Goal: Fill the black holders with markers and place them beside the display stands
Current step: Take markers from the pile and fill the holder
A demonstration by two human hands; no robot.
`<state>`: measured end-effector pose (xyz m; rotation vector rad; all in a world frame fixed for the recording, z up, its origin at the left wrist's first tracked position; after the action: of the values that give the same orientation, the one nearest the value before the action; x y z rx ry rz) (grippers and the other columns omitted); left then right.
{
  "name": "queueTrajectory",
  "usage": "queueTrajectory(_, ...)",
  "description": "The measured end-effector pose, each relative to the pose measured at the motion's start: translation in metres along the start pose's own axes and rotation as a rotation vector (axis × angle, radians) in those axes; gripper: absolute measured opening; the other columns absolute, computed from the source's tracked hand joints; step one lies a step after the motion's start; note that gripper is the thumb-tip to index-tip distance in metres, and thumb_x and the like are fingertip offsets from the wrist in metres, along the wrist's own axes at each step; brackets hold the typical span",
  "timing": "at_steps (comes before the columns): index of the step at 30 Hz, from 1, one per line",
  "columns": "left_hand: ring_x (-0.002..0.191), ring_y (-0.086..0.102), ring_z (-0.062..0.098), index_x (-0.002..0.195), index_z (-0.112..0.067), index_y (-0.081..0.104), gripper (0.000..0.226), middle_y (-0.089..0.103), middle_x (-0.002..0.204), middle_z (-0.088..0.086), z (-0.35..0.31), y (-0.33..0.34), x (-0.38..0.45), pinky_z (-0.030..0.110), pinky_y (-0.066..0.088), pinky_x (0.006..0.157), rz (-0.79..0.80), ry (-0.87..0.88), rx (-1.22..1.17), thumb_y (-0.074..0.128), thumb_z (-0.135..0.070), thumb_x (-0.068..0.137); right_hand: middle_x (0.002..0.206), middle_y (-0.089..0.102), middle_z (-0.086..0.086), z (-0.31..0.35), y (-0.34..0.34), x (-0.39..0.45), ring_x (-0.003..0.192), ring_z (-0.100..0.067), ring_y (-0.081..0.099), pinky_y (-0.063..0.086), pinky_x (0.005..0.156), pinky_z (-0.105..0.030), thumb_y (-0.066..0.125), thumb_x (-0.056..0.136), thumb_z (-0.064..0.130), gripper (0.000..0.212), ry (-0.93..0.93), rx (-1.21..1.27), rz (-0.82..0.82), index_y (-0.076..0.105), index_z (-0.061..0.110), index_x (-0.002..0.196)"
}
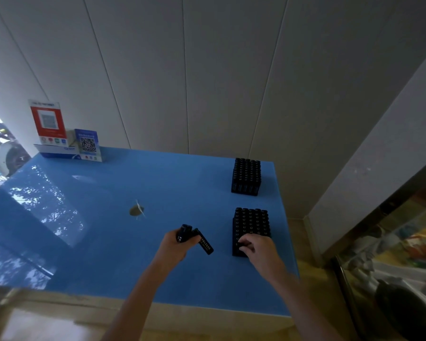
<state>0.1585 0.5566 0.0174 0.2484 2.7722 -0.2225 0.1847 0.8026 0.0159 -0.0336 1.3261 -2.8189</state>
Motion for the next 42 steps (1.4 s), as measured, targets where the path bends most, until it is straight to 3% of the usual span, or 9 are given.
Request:
queueTrajectory(16,0.045,0.035,0.010,0.103,-0.015,0.071,0.019,0.044,0.054,-0.004,-0.014,0.024,0.005,0.022,0.031,0.042,0.051,-0.002,0.014,0.076,-0.023,0.087,0.092,0.065,0.018,0.011,-0.014,-0.002,0.074,0.001,0.059,0.048,0.067,-0.011,0.069,0.091,0.023,0.011,-0.040,-0.187,-0.053,0.070,0.029,0.100)
queueTrajectory(20,0.044,0.038,0.009,0.103,-0.012,0.069,0.022,0.046,0.053,-0.006,-0.022,0.035,0.004,0.021,0.032,0.042,0.068,0.012,0.025,0.077,-0.024,0.086,0.092,0.068,0.018,0.026,-0.027,0.002,0.079,0.002,0.065,0.053,0.071,-0.012,0.073,0.088,0.022,0.015,-0.020,0.057,-0.079,0.073,0.024,0.102)
queueTrajectory(23,0.041,0.039,0.006,0.103,-0.012,0.070,0.021,0.050,0.049,-0.011,-0.030,0.046,0.003,0.018,0.033,0.041,0.084,0.025,0.025,0.078,-0.021,0.086,0.100,0.071,0.014,0.041,-0.024,0.007,0.089,0.001,0.067,0.056,0.081,-0.019,0.077,0.084,0.019,0.028,-0.017,0.288,0.019,0.072,0.020,0.112)
queueTrajectory(29,0.040,0.040,0.005,0.096,-0.015,0.072,0.014,0.054,0.048,-0.011,-0.041,0.064,0.004,0.019,0.034,0.042,0.134,0.094,0.088,0.079,-0.019,0.084,0.089,0.074,0.006,0.054,-0.022,0.012,0.082,-0.011,0.071,0.060,0.078,-0.033,0.080,0.081,0.017,0.021,-0.050,0.394,0.082,0.075,0.019,0.100)
queueTrajectory(36,0.053,0.055,0.010,0.100,-0.010,0.068,0.018,0.064,0.070,0.002,-0.031,0.049,0.012,0.021,0.041,0.047,0.091,0.025,0.114,0.076,-0.018,0.086,0.086,0.073,0.003,0.034,-0.032,0.006,0.074,-0.012,0.070,0.061,0.070,-0.034,0.075,0.087,0.023,0.007,0.019,0.404,0.006,0.072,0.023,0.094)
queueTrajectory(38,0.058,0.058,0.011,0.106,-0.008,0.066,0.016,0.071,0.082,0.006,-0.025,0.044,0.013,0.022,0.042,0.049,0.094,-0.007,0.038,0.070,-0.013,0.091,0.088,0.071,0.008,0.025,-0.036,0.003,0.075,-0.008,0.069,0.060,0.070,-0.029,0.075,0.087,0.022,0.015,0.041,0.352,-0.027,0.066,0.030,0.097)
queueTrajectory(42,0.071,0.069,0.019,0.117,-0.003,0.059,0.020,0.073,0.101,0.017,-0.017,0.034,0.011,0.025,0.048,0.054,0.091,-0.036,-0.136,0.060,-0.010,0.098,0.088,0.069,0.010,0.004,-0.042,-0.004,0.078,-0.003,0.067,0.058,0.071,-0.023,0.076,0.085,0.023,0.019,0.087,0.280,-0.071,0.063,0.027,0.098)
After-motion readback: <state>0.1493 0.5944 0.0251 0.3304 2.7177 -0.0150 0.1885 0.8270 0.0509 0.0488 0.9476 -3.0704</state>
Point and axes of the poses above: each hand's wrist, its own x-axis towards the middle knuckle, its own y-axis out of the palm, z = x × y, the point moved 9 cm from there along x, towards the middle knuckle
